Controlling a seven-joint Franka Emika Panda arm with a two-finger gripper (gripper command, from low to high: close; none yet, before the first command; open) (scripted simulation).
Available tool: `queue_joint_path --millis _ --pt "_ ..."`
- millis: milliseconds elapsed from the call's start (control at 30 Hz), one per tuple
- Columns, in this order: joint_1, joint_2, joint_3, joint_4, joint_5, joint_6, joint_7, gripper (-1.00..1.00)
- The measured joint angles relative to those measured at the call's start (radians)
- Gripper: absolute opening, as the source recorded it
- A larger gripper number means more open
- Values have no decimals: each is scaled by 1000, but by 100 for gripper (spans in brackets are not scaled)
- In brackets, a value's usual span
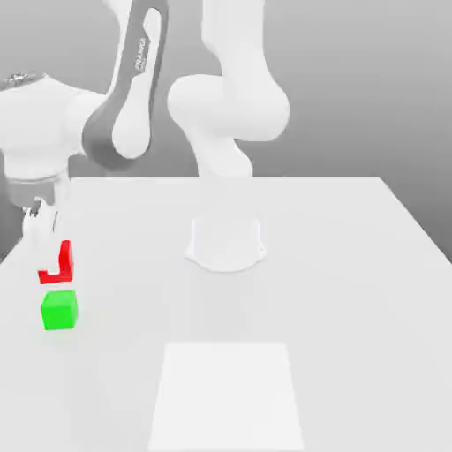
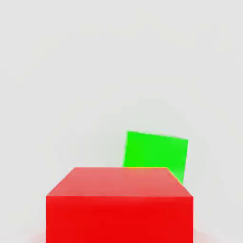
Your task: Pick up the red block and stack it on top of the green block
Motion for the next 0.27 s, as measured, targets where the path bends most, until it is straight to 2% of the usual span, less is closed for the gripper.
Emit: queue_joint_path --millis 133,167,267 --pt "-13 142 33 7 120 129 -88 -100" --pt "-16 171 43 8 150 154 -109 100" --pt "-16 171 43 8 150 154 -109 100"
